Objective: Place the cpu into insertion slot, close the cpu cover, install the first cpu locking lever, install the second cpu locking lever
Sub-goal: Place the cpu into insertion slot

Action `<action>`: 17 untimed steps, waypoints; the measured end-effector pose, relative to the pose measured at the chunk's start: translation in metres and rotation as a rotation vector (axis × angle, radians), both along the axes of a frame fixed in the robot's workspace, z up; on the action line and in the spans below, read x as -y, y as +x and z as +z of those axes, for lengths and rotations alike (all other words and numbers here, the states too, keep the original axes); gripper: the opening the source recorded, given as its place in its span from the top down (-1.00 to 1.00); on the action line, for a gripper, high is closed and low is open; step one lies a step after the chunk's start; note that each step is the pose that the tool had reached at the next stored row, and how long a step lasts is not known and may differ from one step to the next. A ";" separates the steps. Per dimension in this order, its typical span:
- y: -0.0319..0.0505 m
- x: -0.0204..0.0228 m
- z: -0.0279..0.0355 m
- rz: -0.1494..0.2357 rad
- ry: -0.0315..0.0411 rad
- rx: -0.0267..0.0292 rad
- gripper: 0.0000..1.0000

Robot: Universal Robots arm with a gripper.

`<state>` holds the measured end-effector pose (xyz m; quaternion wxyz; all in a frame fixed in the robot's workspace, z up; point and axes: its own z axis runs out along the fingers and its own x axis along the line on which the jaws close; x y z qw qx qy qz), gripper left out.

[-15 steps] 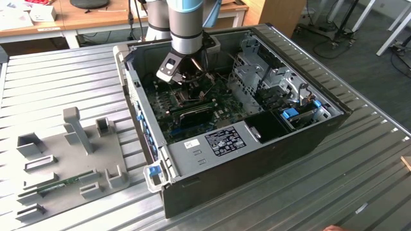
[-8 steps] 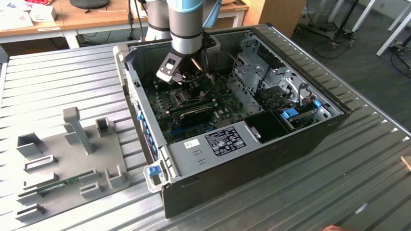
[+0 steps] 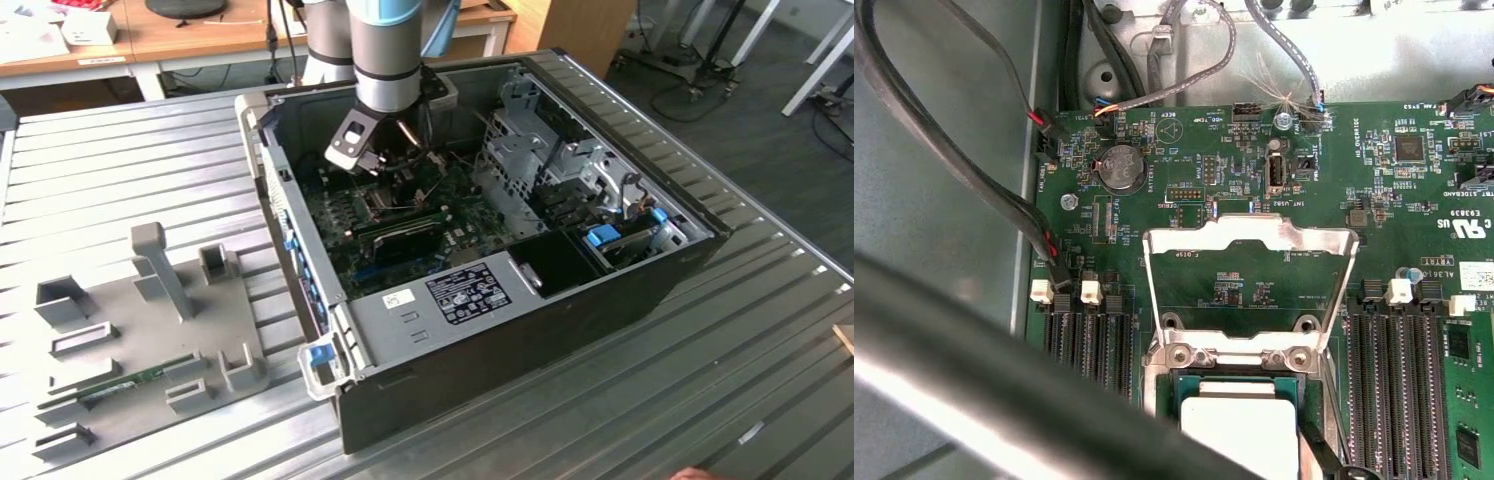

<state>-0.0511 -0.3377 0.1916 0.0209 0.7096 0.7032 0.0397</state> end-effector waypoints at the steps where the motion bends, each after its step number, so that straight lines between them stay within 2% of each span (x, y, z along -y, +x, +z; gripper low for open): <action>1: 0.0000 0.0000 0.0001 0.000 0.0001 0.0001 -0.08; 5: 0.0001 -0.0003 0.0015 0.000 0.0023 0.0003 -0.08; 14: 0.0000 0.0001 0.0029 0.000 0.0000 0.0000 -0.08; 17: 0.0000 0.0016 0.0029 0.000 0.0001 0.0000 -0.08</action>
